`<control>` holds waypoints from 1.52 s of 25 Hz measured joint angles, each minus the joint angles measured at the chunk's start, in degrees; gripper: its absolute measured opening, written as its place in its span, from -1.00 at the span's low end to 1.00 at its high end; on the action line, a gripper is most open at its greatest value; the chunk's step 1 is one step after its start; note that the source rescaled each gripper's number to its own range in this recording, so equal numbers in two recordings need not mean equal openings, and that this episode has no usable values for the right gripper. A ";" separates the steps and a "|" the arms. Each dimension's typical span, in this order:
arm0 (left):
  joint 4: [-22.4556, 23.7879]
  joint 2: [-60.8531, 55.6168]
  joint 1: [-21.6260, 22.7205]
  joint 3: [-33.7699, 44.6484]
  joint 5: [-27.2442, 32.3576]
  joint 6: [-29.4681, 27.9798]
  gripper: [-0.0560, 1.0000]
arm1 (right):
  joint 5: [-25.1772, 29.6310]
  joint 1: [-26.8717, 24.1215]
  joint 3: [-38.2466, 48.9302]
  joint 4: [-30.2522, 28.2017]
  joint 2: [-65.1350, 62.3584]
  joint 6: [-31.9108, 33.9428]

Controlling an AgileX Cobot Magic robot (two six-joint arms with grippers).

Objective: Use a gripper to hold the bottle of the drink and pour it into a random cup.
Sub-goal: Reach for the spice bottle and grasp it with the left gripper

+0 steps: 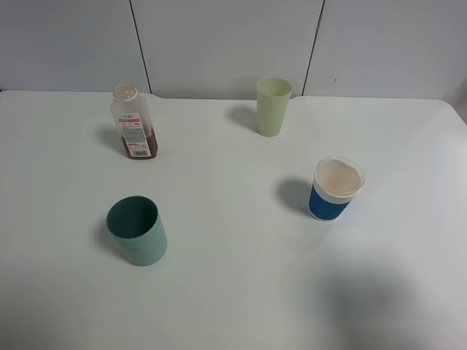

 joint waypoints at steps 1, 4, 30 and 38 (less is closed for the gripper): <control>0.00 0.00 0.00 0.00 0.00 0.00 1.00 | 0.00 0.00 0.00 0.00 0.00 0.00; 0.00 0.00 0.00 0.00 0.00 0.00 1.00 | 0.00 0.00 0.00 0.00 0.00 0.00; 0.00 0.00 0.00 0.00 0.00 0.00 1.00 | 0.00 0.00 0.00 0.00 0.00 0.00; 0.00 0.00 0.00 0.00 0.00 0.00 1.00 | 0.00 0.00 0.00 0.00 0.00 0.00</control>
